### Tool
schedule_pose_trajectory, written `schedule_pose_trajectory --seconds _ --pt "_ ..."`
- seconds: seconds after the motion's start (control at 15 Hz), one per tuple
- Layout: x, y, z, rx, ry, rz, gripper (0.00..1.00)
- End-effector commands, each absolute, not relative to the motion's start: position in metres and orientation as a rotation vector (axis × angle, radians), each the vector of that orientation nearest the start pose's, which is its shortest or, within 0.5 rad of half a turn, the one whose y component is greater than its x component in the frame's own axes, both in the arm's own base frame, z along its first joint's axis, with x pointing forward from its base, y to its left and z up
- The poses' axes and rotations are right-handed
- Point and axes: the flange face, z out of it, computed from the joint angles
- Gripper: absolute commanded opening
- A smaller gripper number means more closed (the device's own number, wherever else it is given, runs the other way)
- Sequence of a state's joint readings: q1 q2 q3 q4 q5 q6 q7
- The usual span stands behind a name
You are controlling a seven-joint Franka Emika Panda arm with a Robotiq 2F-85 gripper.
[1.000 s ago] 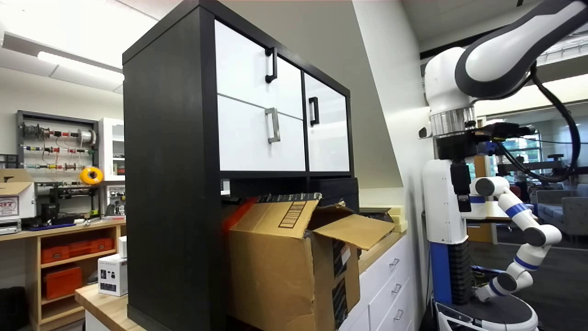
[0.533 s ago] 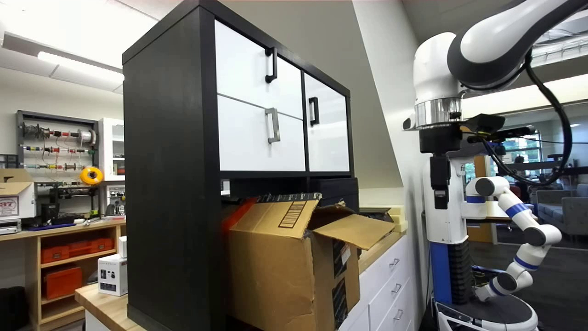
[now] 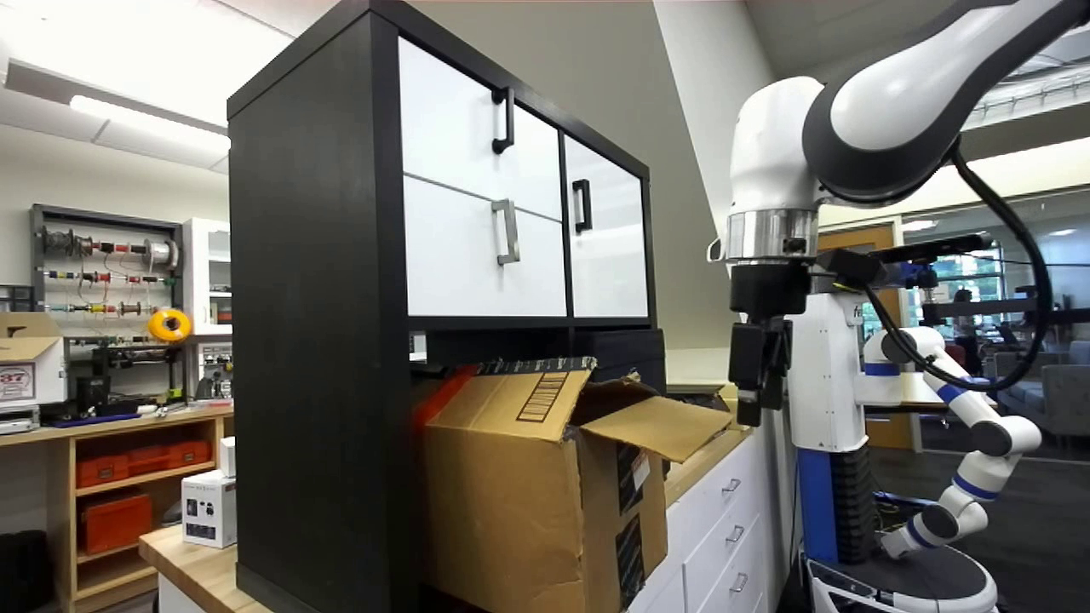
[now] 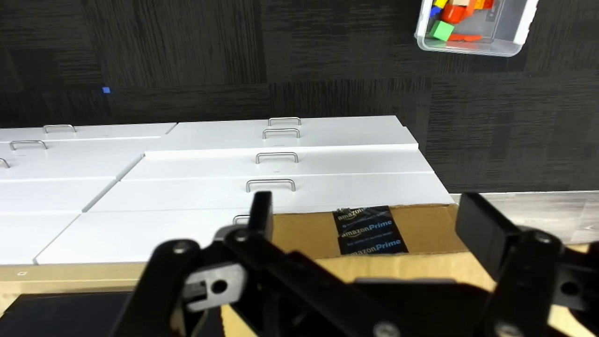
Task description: Push in the brown box
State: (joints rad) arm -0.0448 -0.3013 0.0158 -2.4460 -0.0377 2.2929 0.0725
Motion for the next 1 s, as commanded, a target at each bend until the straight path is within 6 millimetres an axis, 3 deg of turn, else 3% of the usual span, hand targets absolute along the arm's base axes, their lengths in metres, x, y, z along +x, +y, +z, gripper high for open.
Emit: schedule_pose_trajectory --seconds 0.0,0.13,0.2,0.27,0.67,0.93 --pt "0.472 0.003 0.405 -3.132 0.189 -0.245 1.00" --pt "0.477 0.005 0.390 -3.121 0.189 -0.244 1.00" --pt "0.478 0.004 0.384 -3.114 0.195 -0.252 0.84" --pt "0.480 0.002 0.377 -3.103 0.210 -0.270 0.74" --pt "0.491 -0.004 0.335 -3.044 0.269 -0.362 0.34" --pt "0.513 -0.005 0.312 -3.001 0.330 -0.490 0.07"
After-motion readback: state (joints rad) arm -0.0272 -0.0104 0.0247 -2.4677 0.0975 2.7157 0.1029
